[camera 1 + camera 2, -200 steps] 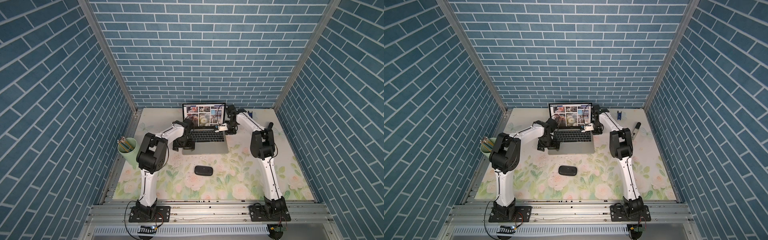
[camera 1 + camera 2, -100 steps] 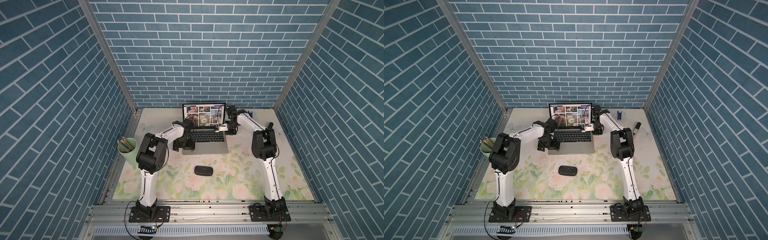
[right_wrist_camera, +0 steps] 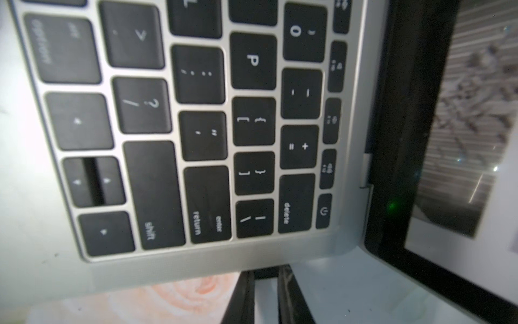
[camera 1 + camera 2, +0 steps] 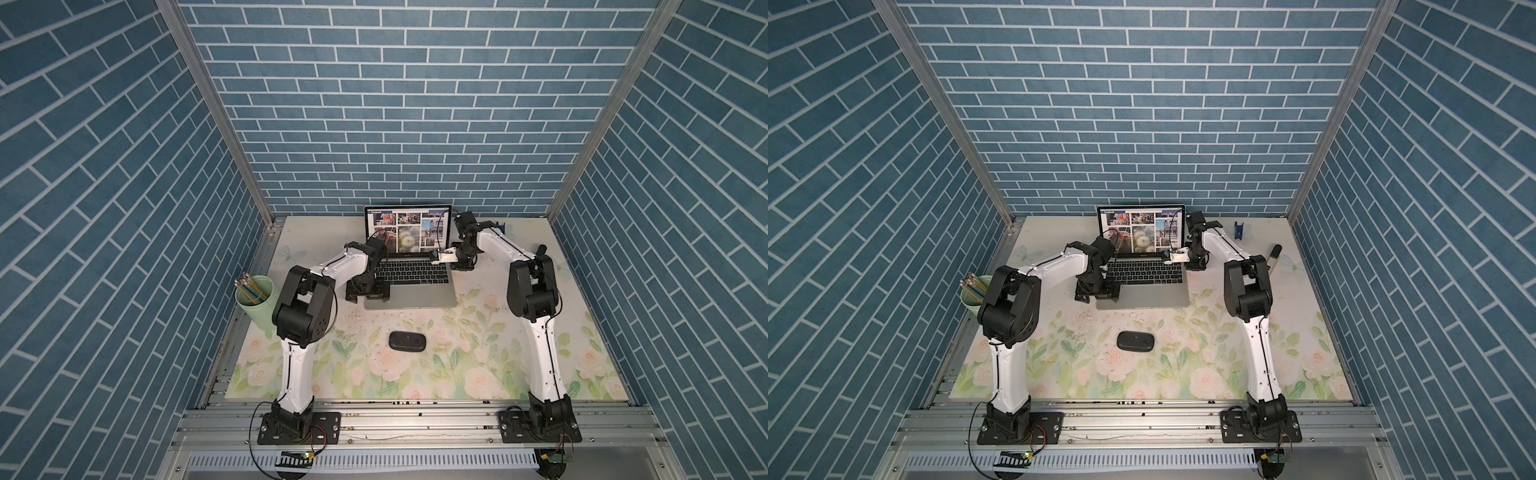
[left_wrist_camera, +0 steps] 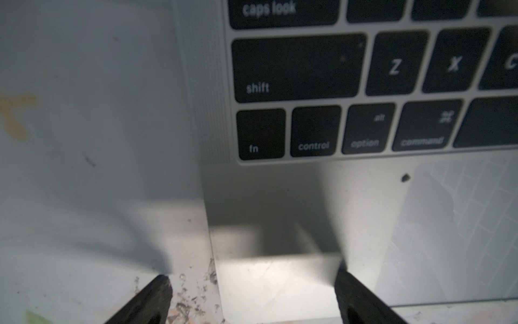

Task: Remove the wireless mouse receiver from the laptop
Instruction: Take out the USB plug from the USB port.

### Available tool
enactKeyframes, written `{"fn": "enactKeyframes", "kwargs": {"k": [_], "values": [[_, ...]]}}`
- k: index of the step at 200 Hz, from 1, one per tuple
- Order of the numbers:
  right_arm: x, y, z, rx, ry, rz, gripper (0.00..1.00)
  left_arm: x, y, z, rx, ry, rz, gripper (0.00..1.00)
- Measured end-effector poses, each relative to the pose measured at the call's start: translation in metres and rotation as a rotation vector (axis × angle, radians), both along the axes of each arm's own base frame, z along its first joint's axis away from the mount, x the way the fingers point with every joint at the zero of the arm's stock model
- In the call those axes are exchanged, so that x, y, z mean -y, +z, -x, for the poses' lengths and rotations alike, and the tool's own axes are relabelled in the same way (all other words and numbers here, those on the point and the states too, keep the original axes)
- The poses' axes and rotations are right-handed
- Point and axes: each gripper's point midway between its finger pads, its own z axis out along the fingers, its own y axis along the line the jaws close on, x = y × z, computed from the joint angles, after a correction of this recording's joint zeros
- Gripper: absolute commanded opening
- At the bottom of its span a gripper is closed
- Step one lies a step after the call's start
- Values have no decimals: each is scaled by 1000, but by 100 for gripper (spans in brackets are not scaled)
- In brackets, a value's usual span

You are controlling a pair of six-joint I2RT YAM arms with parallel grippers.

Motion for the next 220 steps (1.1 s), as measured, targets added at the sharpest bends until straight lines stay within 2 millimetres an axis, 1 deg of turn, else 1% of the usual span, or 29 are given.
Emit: {"fn": "enactKeyframes", "kwargs": {"k": [30,48,67,91,116,130,142,154,159,166,171,174,179,180,183,185,187,188,190,193,194,197,201,206,207,210,215,217,220], "values": [[12,1,-4,5,-15,17,0,0,0,0,0,0,0,96],[30,0,-9,15,-47,52,0,0,0,0,-1,0,0,96],[54,0,-16,26,-91,86,0,0,0,0,-1,0,1,96],[71,0,-18,31,-121,114,0,0,0,0,1,0,0,97],[76,2,-16,36,-133,122,0,-1,3,-2,14,-2,-8,99],[78,3,-11,29,-142,122,0,-2,6,-3,28,-5,-15,100],[79,4,-4,16,-152,123,0,-2,14,-7,56,-6,-16,100],[80,4,11,-9,-160,130,0,-1,29,-13,99,-7,-7,100],[80,6,17,-13,-162,132,0,0,38,-16,126,-7,-1,100],[83,8,32,-39,-169,142,0,1,56,-22,173,-8,10,100],[83,14,39,-39,-169,145,0,2,67,-25,205,-8,19,100],[83,14,40,-39,-172,145,0,2,78,-28,232,-9,27,99],[80,22,50,-31,-175,144,0,3,89,-31,263,-8,36,100],[80,22,50,-31,-175,144,0,3,96,-32,281,-7,41,100],[79,28,56,-25,-174,145,0,3,101,-33,295,-7,45,100],[78,31,61,-22,-174,143,0,3,110,-35,320,-6,50,100],[77,33,64,-23,-173,145,0,3,112,-35,327,-6,52,100],[76,37,66,-17,-170,143,0,2,122,-36,353,-4,59,100],[75,40,69,-16,-169,142,0,2,122,-36,353,-4,59,100],[71,45,72,-9,-166,138,0,2,128,-37,370,-3,63,100],[70,48,74,-2,-165,136,0,2,134,-37,385,-2,69,100],[67,53,78,11,-166,130,0,1,139,-37,397,-1,72,100],[61,62,84,27,-157,121,0,0,154,-36,438,2,84,100],[59,65,87,33,-155,119,0,-1,165,-35,468,5,92,99],[53,74,93,51,-148,108,0,-1,165,-35,468,5,92,100],[49,79,97,61,-142,102,0,-3,175,-34,494,7,101,99],[44,86,103,77,-135,92,0,-4,182,-32,514,10,105,100],[41,89,107,82,-136,87,0,-5,189,-30,535,11,114,100],[34,98,114,102,-122,74,0,-6,193,-29,549,13,118,100]]}}
